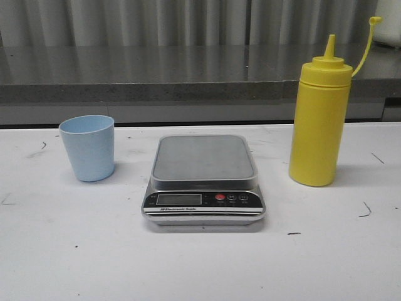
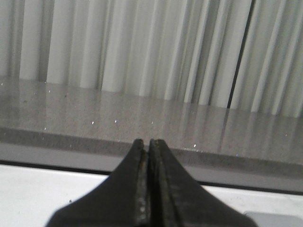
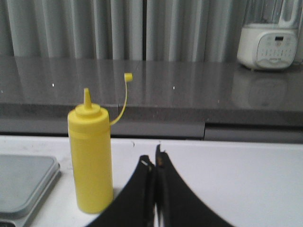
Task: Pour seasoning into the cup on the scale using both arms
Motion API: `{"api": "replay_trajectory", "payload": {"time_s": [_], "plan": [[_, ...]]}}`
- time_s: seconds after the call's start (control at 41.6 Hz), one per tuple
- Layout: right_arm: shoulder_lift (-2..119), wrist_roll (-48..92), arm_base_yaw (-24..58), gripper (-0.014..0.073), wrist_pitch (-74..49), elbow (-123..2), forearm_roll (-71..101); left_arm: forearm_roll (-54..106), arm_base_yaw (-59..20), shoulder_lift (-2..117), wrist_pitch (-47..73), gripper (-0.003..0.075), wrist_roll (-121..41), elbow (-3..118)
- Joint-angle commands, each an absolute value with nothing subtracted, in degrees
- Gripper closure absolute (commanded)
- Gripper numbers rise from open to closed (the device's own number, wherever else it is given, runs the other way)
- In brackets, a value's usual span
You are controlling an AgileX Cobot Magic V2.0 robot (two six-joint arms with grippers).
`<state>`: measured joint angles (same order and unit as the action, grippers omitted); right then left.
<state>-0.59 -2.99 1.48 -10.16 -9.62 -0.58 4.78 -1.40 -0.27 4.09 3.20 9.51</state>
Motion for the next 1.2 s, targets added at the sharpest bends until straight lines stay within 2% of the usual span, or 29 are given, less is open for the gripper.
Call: {"api": "replay_trajectory", "payload": {"time_s": [0.0,0.24,0.361,0.529,0.889,0.985,1.057,1.106,1.178], "plan": [[2.41,-2.43,1.35,0.0662,-10.9,-18.5,-2.47,4.47,-1.89,2.53,6.19,0.074,3.38,17.54],[13.65,-2.32,1.35,0.0662,-19.94,-32.86,-4.19,2.41,-1.89,15.31,19.18,0.074,3.38,34.31],[20.14,-2.32,1.35,0.0662,-26.99,-37.11,-4.19,2.41,-1.89,21.15,23.53,0.074,3.38,38.77],[28.68,-2.32,1.35,0.0662,-30.98,-37.28,-4.19,2.41,-1.89,27.99,24.85,0.074,3.38,38.14],[41.21,-2.32,1.35,0.0645,-31.21,-37.28,-3.98,2.1,-1.89,37.94,24.76,0.074,3.38,37.21],[43.03,-2.32,1.46,0.0543,-31.58,-37.28,-3.98,0.56,-1.89,40.0,24.76,0.0739,3.38,37.21],[43.58,-2.32,1.46,0.0408,-31.58,-37.28,-3.98,0.56,-2.0,41.3,24.86,0.0706,3.38,37.33],[43.58,-2.32,1.46,0.0281,-31.58,-37.28,-3.86,0.56,-2.27,42.03,24.86,0.0648,3.38,37.59],[43.58,-2.32,1.46,0.0137,-31.52,-37.28,-3.87,0.47,-3.26,43.05,24.98,0.0519,3.38,38.35]]}}
